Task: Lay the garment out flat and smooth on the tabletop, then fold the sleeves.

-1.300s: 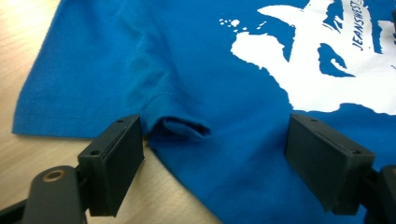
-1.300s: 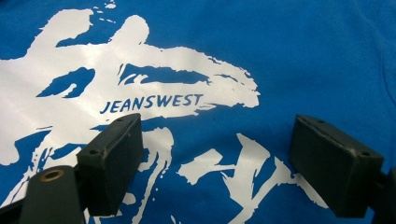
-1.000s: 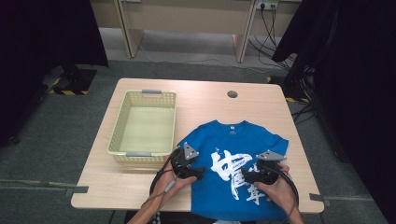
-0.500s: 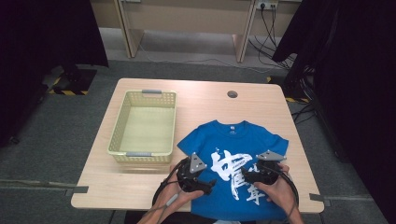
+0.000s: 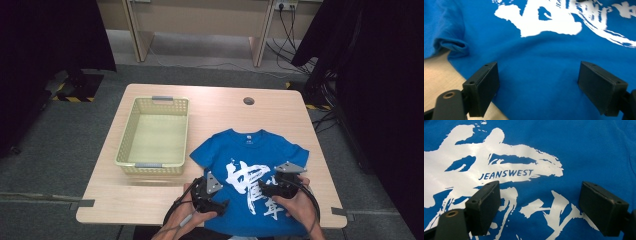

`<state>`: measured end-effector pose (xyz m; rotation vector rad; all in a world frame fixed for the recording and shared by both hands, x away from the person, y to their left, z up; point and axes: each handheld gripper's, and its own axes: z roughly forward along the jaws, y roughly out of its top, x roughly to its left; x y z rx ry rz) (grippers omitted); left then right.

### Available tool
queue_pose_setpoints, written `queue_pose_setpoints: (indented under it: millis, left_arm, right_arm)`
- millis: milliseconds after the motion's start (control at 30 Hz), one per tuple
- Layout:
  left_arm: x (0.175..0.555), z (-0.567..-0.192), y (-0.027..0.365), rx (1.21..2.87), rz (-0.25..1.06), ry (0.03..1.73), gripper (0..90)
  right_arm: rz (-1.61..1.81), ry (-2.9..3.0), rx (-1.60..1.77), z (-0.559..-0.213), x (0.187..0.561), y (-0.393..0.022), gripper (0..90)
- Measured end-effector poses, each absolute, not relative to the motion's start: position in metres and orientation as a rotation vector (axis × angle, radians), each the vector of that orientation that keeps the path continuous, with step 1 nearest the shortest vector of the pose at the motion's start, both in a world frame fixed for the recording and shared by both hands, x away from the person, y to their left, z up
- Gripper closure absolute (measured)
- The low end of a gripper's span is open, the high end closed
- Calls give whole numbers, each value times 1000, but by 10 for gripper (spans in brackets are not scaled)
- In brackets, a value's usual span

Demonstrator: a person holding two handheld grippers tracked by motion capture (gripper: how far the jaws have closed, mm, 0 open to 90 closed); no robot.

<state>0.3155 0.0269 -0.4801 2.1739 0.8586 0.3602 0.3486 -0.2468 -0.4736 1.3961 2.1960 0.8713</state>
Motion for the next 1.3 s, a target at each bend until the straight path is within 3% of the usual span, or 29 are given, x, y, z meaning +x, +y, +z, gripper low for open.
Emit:
queue_pose_setpoints:
  millis: [300, 1300]
  left_arm:
    - [330, -482, 23, 2151, 380, 879, 165]
    - [320, -482, 18, 2159, 366, 848, 169]
  right_arm:
    - [868, 2203, 1390, -473, 349, -247, 173]
    - [875, 2192, 1390, -474, 331, -257, 178]
